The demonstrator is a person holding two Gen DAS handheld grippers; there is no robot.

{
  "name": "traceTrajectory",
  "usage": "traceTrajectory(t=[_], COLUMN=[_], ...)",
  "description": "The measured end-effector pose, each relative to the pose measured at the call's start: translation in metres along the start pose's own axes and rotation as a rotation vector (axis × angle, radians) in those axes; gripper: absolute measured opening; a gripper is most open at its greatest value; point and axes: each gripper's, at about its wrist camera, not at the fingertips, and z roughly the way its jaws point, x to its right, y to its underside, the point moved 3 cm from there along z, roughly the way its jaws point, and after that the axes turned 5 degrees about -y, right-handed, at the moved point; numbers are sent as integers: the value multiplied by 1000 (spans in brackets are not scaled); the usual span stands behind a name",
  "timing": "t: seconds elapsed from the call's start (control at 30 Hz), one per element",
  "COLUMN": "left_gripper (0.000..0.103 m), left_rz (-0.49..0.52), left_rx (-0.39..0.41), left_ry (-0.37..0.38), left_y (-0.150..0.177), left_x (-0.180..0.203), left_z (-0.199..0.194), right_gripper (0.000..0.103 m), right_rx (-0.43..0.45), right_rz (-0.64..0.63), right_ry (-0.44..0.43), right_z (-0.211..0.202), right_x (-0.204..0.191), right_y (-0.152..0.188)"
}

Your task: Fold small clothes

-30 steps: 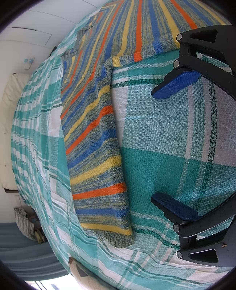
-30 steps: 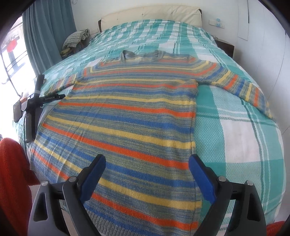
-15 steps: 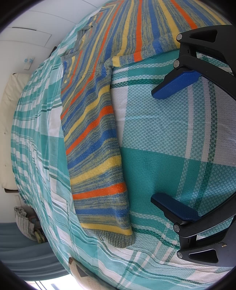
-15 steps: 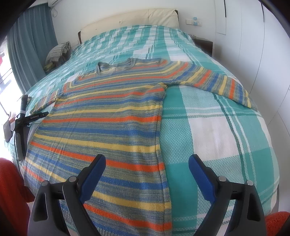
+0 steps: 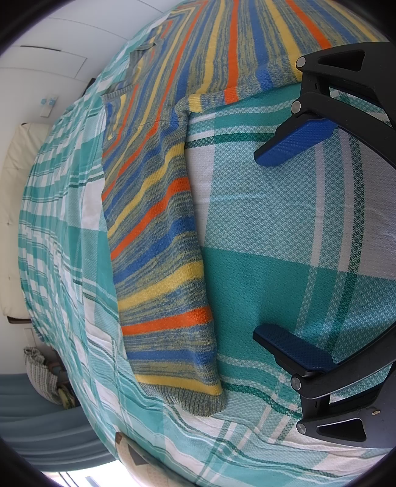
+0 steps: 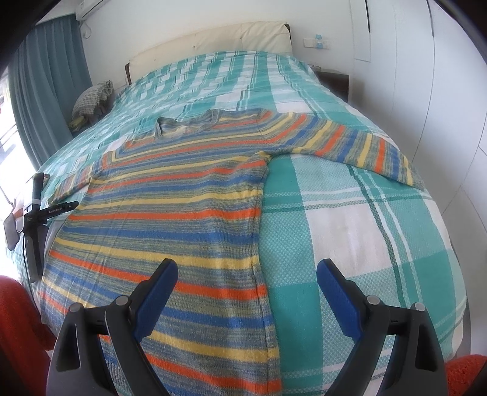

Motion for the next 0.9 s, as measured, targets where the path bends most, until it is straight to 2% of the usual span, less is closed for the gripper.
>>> traceTrajectory(t=[0.17,0.33,0.63,0.9], left_gripper=[103,103,103,103], left_rz=[0,0,0,0], left_rx=[0,0,0,0], left_ry=[0,0,0,0], left_y=[0,0,0,0], left_x=[-1,0,-1,0], left_z=[0,0,0,0], right_gripper=[92,92,92,92], right_rx=[20,3,0,4], right_rz=[3,20,-44,-5], right_ry=[26,9,-4,-13], right_z=[-8,-1,0,1], right_x=[6,7,-7,-1], right_y=[-1,0,3,0])
